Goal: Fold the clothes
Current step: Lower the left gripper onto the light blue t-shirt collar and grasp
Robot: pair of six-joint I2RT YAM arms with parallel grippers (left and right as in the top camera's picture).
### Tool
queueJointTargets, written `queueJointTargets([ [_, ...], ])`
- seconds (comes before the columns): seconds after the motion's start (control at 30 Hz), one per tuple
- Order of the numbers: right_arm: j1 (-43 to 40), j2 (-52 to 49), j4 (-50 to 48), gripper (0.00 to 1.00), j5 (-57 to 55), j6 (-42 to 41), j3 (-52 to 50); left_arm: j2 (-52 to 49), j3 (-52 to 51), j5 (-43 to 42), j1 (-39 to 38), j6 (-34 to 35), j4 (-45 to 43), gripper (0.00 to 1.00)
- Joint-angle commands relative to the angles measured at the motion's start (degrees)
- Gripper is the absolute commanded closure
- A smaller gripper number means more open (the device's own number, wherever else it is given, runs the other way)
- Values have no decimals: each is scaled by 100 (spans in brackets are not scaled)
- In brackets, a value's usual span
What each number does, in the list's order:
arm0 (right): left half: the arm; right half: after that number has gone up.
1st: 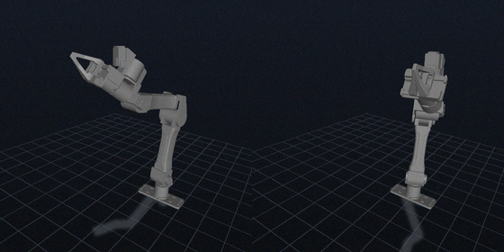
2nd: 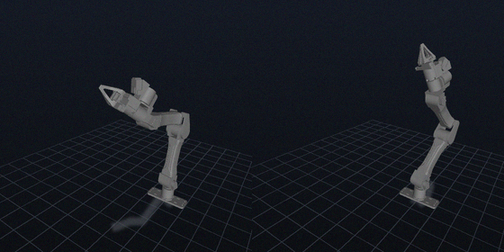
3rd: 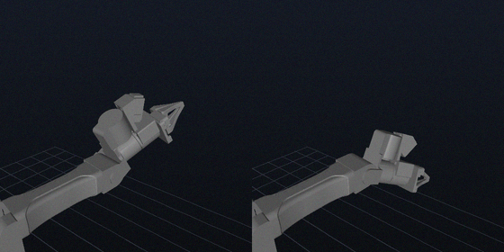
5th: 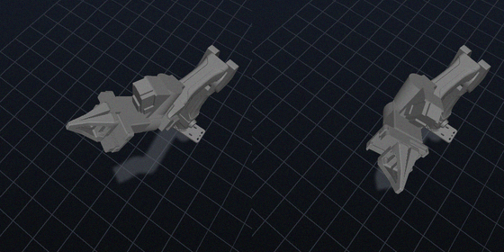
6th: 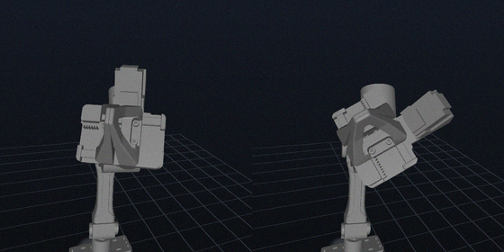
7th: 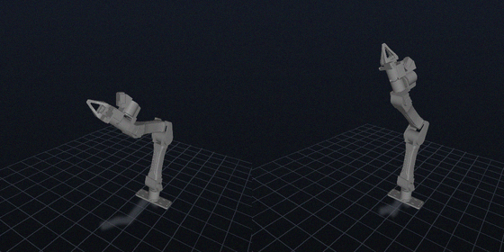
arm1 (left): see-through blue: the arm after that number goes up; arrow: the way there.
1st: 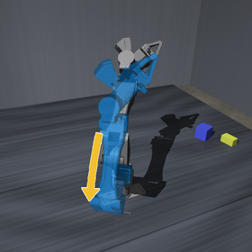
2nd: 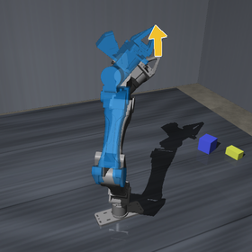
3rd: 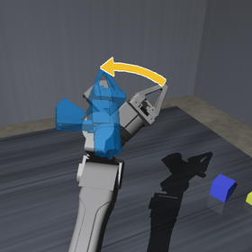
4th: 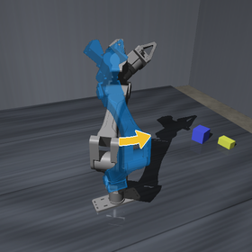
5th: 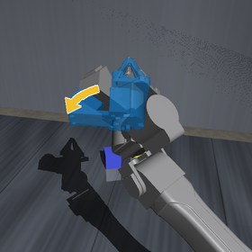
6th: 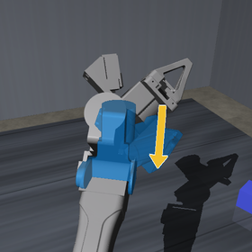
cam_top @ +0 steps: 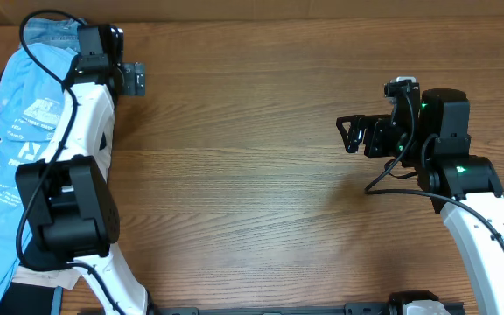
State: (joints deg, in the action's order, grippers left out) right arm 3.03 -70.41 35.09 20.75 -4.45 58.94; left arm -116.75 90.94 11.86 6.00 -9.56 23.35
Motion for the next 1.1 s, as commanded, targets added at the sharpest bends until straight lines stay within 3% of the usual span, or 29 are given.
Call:
queueJointTargets([
  [0.0,-11,13,-48,0,35,2,179,-269,149,59,9,-350,-289,6],
  [0.53,-11,13,-50,1,35,0,179,-1250,149,584,9,-459,-1158,10],
  [0.77,-11,13,-76,0,33,0,177,-1333,149,813,63,-219,-1351,23],
  [0.9,-11,13,-140,0,33,0,179,-1331,149,857,85,-199,-1617,37],
  [0.97,-11,13,-157,1,33,0,179,-1331,149,975,83,-197,-1725,56],
  [1.07,-11,13,-162,1,33,0,179,-1331,149,1056,85,-199,-1751,73],
])
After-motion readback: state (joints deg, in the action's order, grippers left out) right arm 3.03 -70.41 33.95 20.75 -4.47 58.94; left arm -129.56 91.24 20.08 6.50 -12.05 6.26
